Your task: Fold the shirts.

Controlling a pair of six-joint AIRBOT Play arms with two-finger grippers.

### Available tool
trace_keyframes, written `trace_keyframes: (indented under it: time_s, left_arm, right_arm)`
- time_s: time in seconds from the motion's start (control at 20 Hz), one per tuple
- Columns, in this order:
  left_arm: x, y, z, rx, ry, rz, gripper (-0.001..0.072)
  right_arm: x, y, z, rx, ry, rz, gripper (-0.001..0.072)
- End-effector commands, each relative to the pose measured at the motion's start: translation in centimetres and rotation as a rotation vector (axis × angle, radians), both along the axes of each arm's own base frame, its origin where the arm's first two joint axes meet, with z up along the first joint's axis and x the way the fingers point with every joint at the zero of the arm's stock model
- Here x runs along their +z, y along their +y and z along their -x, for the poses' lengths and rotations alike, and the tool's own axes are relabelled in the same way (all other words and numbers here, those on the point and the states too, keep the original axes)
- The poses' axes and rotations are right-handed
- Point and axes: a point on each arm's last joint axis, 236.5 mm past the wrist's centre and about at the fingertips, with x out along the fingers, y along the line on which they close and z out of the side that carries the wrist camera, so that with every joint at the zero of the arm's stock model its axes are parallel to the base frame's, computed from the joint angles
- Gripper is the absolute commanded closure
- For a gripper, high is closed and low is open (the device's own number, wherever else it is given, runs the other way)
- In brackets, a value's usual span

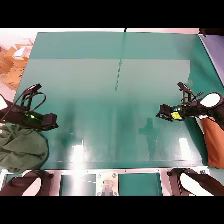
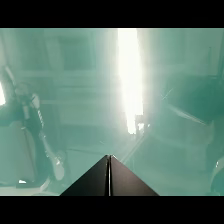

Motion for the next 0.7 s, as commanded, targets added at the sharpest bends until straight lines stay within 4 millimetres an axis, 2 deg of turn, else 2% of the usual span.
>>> trace_keyframes:
  time_s: [0.0,0.1,0.2,0.25,0.3,0.4,0.45,0.55,0.65]
  left_arm:
    - [-0.1,0.2,0.0,0.0,0.0,-0.01,0.0681]
    - [-0.7,1.7,0.4,0.001,0.018,-0.077,0.0681]
    - [-1.7,5.9,2.3,0.042,0.11,-0.259,0.0678]
    - [-1.9,8.6,3.5,0.064,0.164,-0.372,0.0444]
    - [-1.8,11.6,4.5,0.103,0.21,-0.499,-0.0012]
    - [-1.2,16.0,5.6,0.134,0.249,-0.692,-0.0003]
    - [-1.8,16.8,6.2,0.133,0.267,-0.725,-0.0003]
    - [-4.6,17.7,7.8,0.13,0.319,-0.734,-0.0003]
    - [-7.6,19.7,10.0,0.132,0.365,-0.784,-0.0003]
  right_arm:
    - [0.0,0.0,0.0,0.0,0.0,0.0,0.0694]
    - [0.0,0.0,0.0,0.0,0.0,-0.001,0.0694]
    - [0.0,0.0,0.0,0.0,0.0,-0.001,0.0694]
    - [0.0,0.0,0.0,0.0,0.0,-0.001,0.0694]
    - [0.0,0.0,0.0,0.0,0.0,-0.001,0.0694]
    - [0.0,0.0,0.0,0.0,0.0,-0.001,0.0694]
    - [0.0,0.0,0.0,0.0,0.0,-0.001,0.0694]
    - [0.0,0.0,0.0,0.0,0.0,0.0,0.0694]
    - [0.0,0.0,0.0,0.0,0.0,-0.001,0.0694]
